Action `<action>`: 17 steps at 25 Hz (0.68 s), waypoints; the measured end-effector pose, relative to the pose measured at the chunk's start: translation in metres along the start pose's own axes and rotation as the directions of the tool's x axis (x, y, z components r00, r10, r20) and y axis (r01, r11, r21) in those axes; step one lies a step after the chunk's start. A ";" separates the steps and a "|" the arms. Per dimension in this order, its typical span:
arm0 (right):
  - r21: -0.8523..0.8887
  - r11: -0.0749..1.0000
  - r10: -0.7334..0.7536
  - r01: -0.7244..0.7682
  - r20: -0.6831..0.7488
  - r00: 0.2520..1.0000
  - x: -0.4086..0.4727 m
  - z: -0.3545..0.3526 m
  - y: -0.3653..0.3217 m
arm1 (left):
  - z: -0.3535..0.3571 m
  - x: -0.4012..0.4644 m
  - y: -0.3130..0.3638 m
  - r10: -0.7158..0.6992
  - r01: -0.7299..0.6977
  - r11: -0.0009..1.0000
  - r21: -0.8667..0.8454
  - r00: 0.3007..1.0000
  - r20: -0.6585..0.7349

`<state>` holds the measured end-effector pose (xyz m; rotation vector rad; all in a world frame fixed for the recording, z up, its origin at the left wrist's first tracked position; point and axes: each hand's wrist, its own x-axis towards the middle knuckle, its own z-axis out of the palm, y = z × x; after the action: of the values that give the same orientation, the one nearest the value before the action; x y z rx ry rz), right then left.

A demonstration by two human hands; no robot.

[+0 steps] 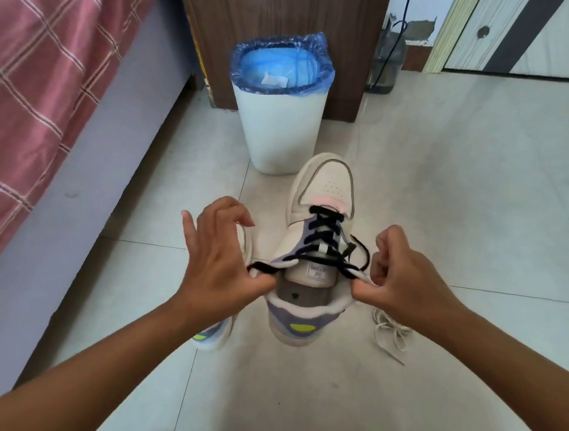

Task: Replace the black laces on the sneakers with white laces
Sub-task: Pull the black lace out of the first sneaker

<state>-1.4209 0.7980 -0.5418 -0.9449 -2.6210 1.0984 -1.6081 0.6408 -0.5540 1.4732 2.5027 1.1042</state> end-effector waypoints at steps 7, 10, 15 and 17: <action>-0.050 0.999 -0.014 0.020 0.119 0.993 -0.009 0.033 0.016 | 0.032 -0.034 -0.004 -0.037 0.025 0.998 0.058 0.973 0.226; -0.216 0.975 0.111 -0.056 0.252 0.961 0.004 0.080 0.040 | 0.074 -0.046 -0.017 -0.281 0.190 0.953 0.235 0.841 0.462; -0.377 0.926 0.150 -0.015 0.332 0.931 -0.011 0.124 0.060 | 0.112 -0.069 -0.030 -0.370 0.242 0.929 0.282 0.676 0.638; -0.280 0.953 0.201 -0.120 0.284 0.938 -0.013 0.122 0.062 | 0.113 -0.063 -0.030 -0.356 0.302 0.934 0.191 0.736 0.576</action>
<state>-1.4241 0.7512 -0.6706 -1.1413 -3.0494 1.0283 -1.5547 0.6457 -0.6757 1.0874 2.2214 0.3766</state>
